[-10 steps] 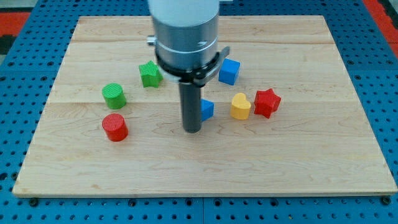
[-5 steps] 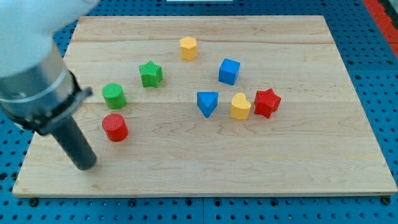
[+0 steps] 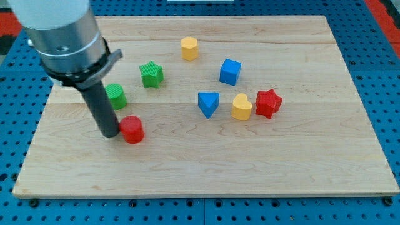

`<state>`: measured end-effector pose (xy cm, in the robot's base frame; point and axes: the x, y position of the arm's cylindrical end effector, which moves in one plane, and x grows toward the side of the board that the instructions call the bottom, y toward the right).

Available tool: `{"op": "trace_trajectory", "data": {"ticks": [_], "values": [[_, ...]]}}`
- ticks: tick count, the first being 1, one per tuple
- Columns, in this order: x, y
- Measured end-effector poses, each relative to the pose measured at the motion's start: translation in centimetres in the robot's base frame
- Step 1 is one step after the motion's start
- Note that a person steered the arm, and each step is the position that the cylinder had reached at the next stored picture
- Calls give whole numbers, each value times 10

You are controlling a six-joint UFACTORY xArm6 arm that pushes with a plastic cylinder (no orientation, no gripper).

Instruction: Push the red circle left to the blue triangle

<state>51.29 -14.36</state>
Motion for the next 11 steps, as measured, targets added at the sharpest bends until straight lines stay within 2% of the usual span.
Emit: {"op": "trace_trajectory", "data": {"ticks": [2,3,5,8,11], "values": [[21,18],[24,50],[20,73],[-34,74],[-18,69]]}}
